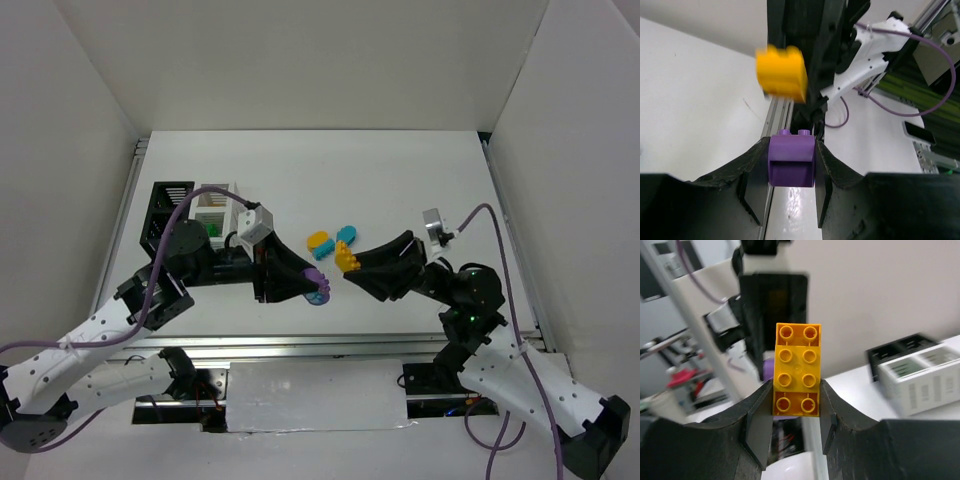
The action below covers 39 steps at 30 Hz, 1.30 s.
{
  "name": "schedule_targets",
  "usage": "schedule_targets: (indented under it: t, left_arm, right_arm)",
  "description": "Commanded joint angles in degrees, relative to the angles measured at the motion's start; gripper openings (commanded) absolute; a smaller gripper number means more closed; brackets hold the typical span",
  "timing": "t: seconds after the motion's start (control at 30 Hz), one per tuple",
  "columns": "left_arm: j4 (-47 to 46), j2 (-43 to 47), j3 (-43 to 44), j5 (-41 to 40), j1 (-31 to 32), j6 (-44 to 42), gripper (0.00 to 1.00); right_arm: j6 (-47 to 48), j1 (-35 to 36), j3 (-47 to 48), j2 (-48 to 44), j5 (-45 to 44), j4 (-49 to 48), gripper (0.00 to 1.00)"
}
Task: Sort the legos into containers by color
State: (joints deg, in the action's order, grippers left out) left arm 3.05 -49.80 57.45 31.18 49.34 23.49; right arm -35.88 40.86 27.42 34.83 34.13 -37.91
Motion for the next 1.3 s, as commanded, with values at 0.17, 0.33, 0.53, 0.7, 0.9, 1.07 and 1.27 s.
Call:
schedule_targets:
  t: [0.17, 0.33, 0.53, 0.7, 0.9, 1.07, 1.27]
  left_arm:
    - [4.1, 2.3, 0.7, 2.0, -1.1, -3.9, 0.00]
    - [19.3, 3.4, 8.7, -49.5, -4.2, 2.6, 0.00]
    - [51.1, -4.6, 18.4, -90.1, -22.1, 27.4, 0.00]
    - [41.7, -6.5, 12.7, -80.0, -37.4, 31.6, 0.00]
    - [35.1, -14.8, 10.3, -79.3, -46.0, 32.1, 0.00]
    - [28.8, -15.9, 5.9, -76.0, -50.8, 33.3, 0.00]
    - [21.6, -18.1, 3.2, -72.1, -51.2, 31.5, 0.00]
  right_arm:
    - [0.8, -7.0, 1.7, -4.2, -1.5, 0.4, 0.00]
    - [4.1, -7.0, 2.2, -5.4, -9.2, 9.3, 0.00]
    - [2.8, -7.1, 0.1, -4.3, -10.8, 9.8, 0.00]
    - [1.4, -7.0, -0.2, -1.9, -8.5, 7.1, 0.00]
    - [1.9, -7.1, -0.6, -2.5, -6.9, 8.8, 0.00]
    - [2.4, -6.9, -1.7, -3.1, -7.1, 9.2, 0.00]
    - [2.7, -7.0, -1.3, -1.6, -6.0, 8.7, 0.00]
